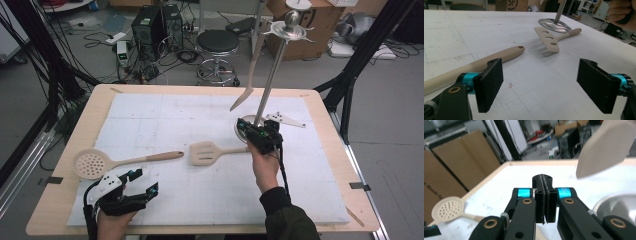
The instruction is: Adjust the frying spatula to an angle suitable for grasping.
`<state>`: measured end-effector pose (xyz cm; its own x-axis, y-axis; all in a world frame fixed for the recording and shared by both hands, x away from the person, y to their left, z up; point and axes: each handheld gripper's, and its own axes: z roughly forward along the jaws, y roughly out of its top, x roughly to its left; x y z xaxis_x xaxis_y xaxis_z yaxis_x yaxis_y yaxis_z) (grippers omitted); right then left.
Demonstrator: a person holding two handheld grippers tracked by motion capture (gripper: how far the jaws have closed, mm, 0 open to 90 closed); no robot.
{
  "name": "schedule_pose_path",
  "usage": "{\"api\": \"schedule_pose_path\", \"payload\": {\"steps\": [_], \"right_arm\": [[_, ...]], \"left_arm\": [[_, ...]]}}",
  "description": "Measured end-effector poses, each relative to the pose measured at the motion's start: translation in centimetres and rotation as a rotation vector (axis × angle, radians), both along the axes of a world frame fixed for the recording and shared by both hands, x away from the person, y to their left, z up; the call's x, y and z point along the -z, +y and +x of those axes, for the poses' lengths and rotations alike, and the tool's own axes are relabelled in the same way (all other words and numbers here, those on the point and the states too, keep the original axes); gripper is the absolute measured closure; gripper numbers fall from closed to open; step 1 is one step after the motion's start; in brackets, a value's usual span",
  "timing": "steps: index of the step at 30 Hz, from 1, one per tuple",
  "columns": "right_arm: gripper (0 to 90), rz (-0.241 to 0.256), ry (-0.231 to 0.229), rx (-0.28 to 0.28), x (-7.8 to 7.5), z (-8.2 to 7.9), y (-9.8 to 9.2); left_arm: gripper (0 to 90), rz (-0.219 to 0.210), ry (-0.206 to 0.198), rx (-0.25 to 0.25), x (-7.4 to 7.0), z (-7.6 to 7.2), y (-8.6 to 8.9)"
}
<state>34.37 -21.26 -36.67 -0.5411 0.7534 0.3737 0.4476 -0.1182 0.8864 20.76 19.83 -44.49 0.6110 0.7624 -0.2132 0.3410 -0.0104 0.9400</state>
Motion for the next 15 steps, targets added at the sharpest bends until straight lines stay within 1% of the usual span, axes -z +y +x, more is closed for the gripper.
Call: {"api": "schedule_pose_path", "payload": {"steps": [1, 3, 12, 15], "right_arm": [[89.3, -0.003, 0.018, -0.010, 0.2, 0.1, 0.2], [89.3, -0.012, 0.038, -0.023, 0.5, 0.3, 0.6], [89.5, -0.027, 0.107, -0.070, 1.8, 0.9, 2.0], [89.5, -0.031, 0.132, -0.072, 2.1, 1.0, 2.2]], "left_arm": [[21.8, 0.002, 0.001, 0.000, 0.0, 0.0, 0.0], [21.8, 0.002, -0.001, 0.001, 0.0, 0.0, 0.0], [21.8, 0.000, -0.001, 0.002, 0.0, -0.1, 0.0], [21.8, 0.002, 0.003, 0.004, 0.0, 0.0, -0.1]]}}
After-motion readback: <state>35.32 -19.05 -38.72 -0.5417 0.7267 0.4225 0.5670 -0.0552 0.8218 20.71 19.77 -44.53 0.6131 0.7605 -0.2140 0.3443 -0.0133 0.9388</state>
